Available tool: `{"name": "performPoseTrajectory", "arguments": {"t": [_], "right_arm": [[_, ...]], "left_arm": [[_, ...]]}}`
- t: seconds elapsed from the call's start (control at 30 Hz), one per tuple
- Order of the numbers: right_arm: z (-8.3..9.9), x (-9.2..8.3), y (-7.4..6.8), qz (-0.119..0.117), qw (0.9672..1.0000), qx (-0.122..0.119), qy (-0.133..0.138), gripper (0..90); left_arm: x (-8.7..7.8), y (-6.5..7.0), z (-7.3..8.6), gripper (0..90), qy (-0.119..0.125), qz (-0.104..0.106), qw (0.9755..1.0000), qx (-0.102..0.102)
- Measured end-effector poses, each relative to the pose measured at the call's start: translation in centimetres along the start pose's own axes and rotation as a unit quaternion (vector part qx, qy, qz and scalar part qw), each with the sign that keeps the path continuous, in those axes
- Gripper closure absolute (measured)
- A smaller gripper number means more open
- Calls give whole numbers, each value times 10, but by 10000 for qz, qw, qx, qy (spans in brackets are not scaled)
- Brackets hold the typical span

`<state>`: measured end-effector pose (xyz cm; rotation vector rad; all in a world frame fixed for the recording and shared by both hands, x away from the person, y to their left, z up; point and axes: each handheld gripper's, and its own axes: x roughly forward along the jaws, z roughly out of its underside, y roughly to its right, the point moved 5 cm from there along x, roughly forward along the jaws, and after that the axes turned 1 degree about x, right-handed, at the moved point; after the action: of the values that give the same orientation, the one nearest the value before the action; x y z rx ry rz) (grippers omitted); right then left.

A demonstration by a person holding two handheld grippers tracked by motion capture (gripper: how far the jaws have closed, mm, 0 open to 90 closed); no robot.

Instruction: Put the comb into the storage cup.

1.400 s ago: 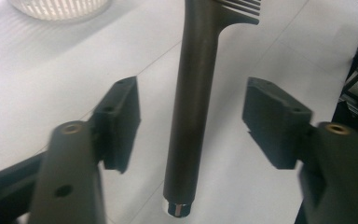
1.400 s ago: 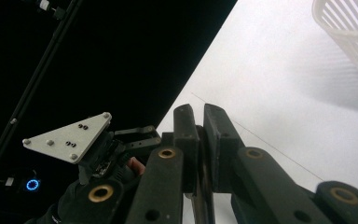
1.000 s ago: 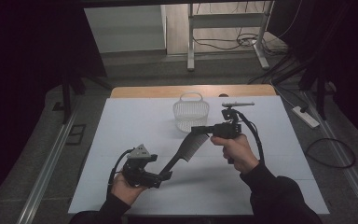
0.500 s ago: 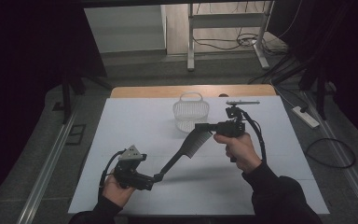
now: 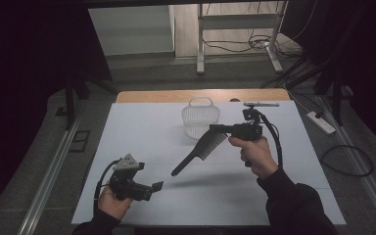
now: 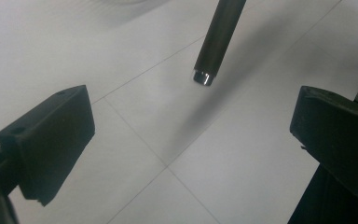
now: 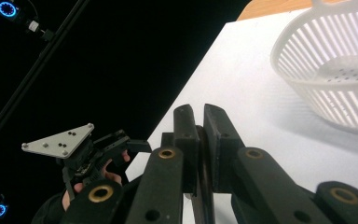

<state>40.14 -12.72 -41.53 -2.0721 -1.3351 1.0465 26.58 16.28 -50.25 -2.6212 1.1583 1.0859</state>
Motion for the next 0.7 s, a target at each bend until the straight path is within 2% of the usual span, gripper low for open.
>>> {"name": "performPoseTrajectory", "arguments": {"t": [0.53, 0.7], "right_arm": [[-14, -7, 4, 90, 9996, -4, 252, 842], [-21, -7, 6, 125, 9994, 7, 310, 842]], "left_arm": [[-20, -9, 18, 2, 181, -60, 9995, -260], [-24, -9, 21, 0, 188, -148, 9995, -213]]}}
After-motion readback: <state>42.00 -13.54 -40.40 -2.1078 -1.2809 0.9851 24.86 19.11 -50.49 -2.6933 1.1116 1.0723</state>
